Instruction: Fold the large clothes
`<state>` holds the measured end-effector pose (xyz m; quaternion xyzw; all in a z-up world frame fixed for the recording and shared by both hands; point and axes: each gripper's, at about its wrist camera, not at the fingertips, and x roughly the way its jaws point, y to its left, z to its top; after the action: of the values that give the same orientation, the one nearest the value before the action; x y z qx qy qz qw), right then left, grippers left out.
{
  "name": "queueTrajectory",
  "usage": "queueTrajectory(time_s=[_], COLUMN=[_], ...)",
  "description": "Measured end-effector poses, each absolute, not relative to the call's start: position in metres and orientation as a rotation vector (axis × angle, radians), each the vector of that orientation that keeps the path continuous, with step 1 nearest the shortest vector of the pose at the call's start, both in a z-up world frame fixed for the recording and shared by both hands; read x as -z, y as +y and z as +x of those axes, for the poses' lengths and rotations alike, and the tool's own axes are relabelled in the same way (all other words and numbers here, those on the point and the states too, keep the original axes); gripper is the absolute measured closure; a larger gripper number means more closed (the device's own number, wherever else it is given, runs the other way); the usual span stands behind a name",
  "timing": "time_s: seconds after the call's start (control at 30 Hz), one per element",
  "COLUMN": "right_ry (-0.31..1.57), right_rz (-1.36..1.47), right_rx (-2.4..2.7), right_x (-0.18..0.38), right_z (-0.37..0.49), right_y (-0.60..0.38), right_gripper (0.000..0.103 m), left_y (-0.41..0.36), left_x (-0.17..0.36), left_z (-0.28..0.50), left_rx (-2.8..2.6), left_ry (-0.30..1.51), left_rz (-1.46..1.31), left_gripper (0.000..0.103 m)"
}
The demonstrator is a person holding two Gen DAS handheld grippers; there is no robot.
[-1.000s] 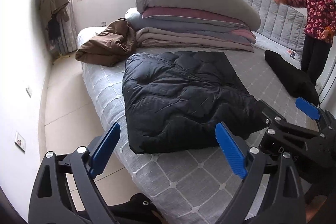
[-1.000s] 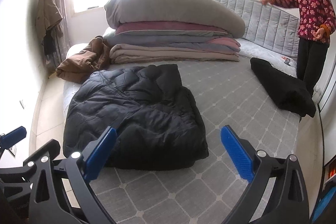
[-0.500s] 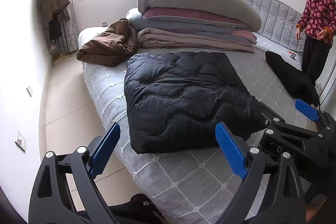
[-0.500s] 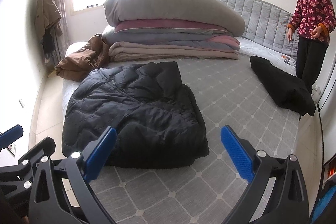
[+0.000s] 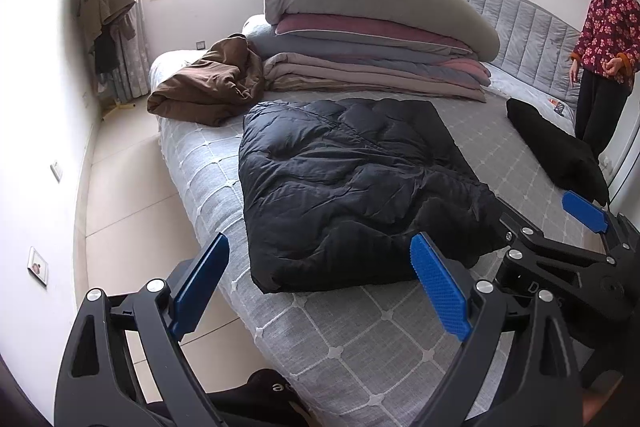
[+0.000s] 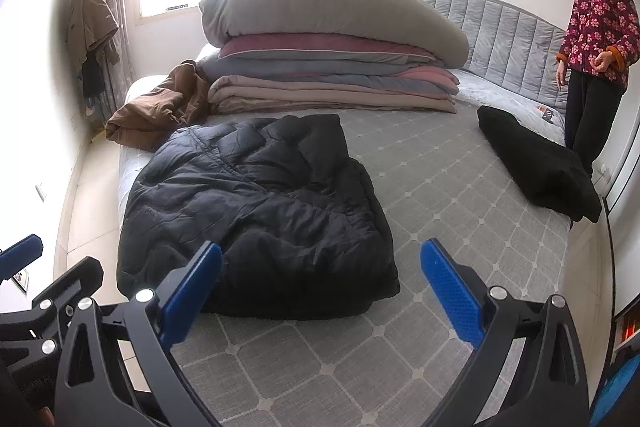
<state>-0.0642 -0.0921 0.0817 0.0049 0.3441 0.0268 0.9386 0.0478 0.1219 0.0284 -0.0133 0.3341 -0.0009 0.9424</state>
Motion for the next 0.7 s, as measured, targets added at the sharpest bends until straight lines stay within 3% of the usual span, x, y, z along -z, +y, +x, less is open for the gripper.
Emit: queueTrajectory(time_s=[0.7], right_ry=[0.702], right_rz=[0.007], right_rx=[-0.067], right_x=[-0.0819], right_z=[-0.0645], right_y=[-0.0914], right_gripper=[0.007], left_y=[0.1224], left_x=[-0.0282], left_z=[0.0470], left_rx=[-0.001], left_ry=[0.681], left_rz=[-0.029], left_gripper=[0.014])
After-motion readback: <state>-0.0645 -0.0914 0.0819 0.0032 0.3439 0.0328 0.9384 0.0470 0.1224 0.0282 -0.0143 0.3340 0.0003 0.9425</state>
